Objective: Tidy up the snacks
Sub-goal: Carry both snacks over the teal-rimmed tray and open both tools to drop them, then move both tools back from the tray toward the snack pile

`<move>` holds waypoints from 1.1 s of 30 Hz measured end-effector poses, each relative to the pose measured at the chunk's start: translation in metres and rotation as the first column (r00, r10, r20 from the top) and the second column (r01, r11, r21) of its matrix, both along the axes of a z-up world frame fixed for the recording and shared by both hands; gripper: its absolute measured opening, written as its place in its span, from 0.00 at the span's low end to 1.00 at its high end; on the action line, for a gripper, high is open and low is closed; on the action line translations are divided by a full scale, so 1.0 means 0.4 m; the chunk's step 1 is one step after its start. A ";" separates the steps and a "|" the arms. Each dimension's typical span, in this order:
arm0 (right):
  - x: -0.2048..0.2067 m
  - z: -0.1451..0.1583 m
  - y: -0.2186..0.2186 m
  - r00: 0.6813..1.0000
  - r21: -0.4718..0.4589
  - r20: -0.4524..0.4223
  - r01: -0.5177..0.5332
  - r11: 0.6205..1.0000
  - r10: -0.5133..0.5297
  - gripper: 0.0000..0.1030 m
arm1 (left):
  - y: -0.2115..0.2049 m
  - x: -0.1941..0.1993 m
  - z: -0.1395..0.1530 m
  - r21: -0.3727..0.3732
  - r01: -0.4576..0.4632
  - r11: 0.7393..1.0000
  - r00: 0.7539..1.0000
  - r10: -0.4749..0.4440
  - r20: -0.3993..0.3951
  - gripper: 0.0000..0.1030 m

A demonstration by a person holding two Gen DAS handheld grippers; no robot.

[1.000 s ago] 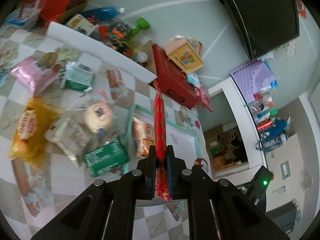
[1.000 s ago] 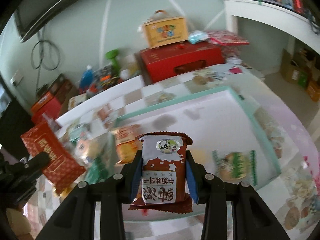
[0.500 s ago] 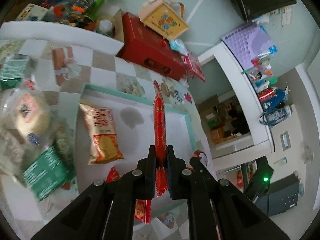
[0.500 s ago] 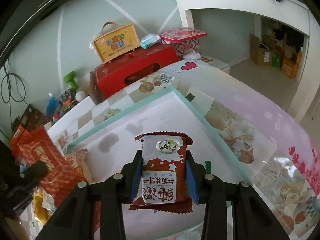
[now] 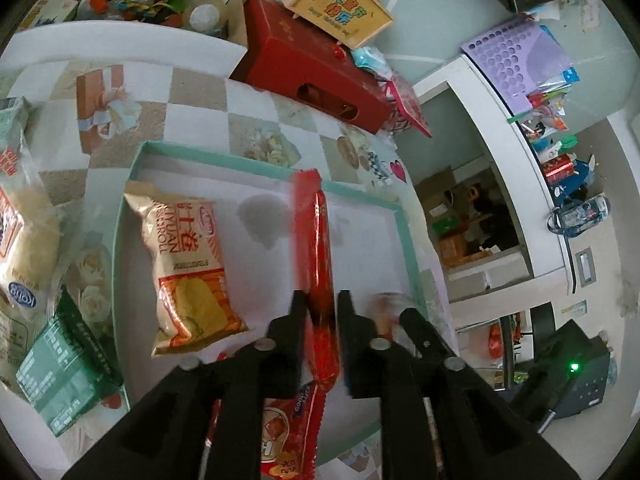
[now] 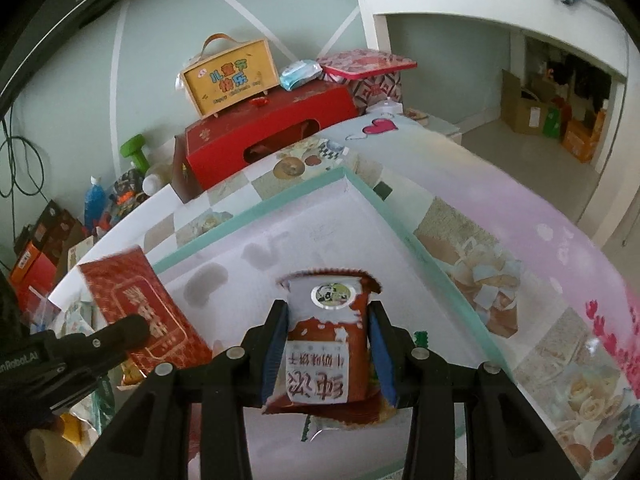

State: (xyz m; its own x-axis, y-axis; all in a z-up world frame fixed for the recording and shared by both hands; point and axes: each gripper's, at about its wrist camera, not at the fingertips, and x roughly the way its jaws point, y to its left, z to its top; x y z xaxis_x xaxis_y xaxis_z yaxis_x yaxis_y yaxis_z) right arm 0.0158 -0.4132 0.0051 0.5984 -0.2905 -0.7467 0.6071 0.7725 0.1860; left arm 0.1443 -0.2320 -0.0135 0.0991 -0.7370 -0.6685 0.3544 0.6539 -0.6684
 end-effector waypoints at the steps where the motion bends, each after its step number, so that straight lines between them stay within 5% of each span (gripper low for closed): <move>1: 0.000 0.005 0.004 1.000 -0.007 -0.001 -0.004 1.000 0.004 0.42 | 0.002 0.000 0.002 0.007 -0.002 1.000 1.000 0.002 0.004 0.20; 7: -0.004 0.022 0.008 1.000 -0.021 -0.007 -0.003 1.000 0.003 0.42 | 0.029 -0.012 0.030 0.011 -0.009 1.000 1.000 0.009 0.022 0.22; 10: -0.009 0.028 0.006 1.000 -0.018 -0.008 0.003 1.000 -0.004 0.46 | 0.043 -0.022 0.046 0.043 -0.030 0.999 0.999 0.028 0.045 0.44; 12: -0.010 0.027 0.005 1.000 -0.017 -0.020 0.010 1.000 -0.010 0.68 | 0.059 -0.032 0.057 0.110 -0.063 0.992 0.995 0.054 0.082 0.66; 16: -0.011 0.019 0.000 0.999 -0.006 -0.044 0.025 1.000 -0.025 0.74 | 0.084 -0.044 0.067 0.245 -0.134 0.960 0.980 0.092 0.176 0.72; 18: -0.007 0.010 0.000 0.998 0.002 -0.064 0.020 1.000 -0.020 0.82 | 0.101 -0.042 0.064 0.286 -0.173 0.943 0.971 0.114 0.210 0.84; 24: -0.001 0.003 0.006 0.996 -0.006 -0.083 0.019 1.000 -0.019 0.97 | 0.124 -0.037 0.037 0.350 -0.197 0.916 0.966 0.121 0.227 0.92; 33: 0.011 0.003 0.020 0.996 -0.015 -0.089 -0.002 1.000 0.001 1.00 | 0.129 -0.039 0.031 0.361 -0.209 0.909 0.964 0.129 0.232 0.94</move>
